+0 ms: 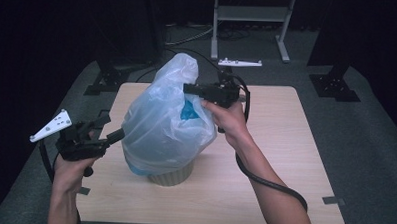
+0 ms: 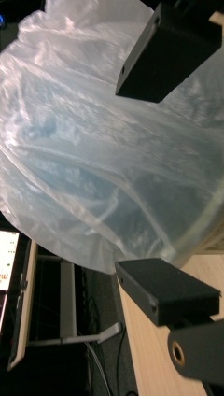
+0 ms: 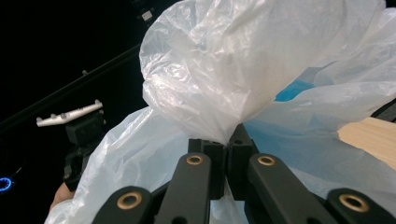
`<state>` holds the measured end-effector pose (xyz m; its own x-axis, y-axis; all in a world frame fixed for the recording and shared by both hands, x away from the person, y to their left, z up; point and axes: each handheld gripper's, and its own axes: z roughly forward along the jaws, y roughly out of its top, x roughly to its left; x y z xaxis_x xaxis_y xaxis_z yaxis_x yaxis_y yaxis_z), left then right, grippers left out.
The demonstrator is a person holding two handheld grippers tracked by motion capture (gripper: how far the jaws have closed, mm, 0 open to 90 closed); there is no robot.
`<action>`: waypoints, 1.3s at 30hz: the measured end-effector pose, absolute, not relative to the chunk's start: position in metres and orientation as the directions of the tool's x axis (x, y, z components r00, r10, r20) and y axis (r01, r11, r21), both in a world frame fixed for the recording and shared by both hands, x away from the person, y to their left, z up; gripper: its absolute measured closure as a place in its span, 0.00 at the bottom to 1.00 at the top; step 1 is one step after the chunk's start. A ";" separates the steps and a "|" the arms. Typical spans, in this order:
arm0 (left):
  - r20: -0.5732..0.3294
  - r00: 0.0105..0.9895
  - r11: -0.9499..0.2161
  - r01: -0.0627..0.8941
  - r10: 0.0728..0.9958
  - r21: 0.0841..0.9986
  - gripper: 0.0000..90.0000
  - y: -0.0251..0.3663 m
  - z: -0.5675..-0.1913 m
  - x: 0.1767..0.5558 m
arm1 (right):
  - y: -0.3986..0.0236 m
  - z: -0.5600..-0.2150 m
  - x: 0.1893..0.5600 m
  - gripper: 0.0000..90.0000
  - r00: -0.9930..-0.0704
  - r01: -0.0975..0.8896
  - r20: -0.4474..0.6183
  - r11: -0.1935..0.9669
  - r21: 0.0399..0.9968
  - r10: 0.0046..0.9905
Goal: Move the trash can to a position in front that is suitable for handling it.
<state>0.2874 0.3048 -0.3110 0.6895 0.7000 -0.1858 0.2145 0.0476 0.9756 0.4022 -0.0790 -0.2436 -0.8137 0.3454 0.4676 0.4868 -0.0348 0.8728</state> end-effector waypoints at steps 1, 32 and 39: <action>-0.186 0.687 0.051 0.212 0.703 0.976 0.12 0.306 -0.312 0.286 | -0.080 -0.242 0.403 0.99 -0.814 0.484 0.466 -0.038 0.874 0.346; -0.176 0.651 0.038 0.220 0.739 0.975 0.10 0.315 -0.326 0.274 | -0.085 -0.221 0.409 1.00 -0.809 0.488 0.513 -0.158 0.858 0.289; -0.176 0.649 0.038 0.221 0.740 0.975 0.10 0.316 -0.326 0.273 | -0.086 -0.212 0.408 1.00 -0.815 0.477 0.511 -0.187 0.859 0.273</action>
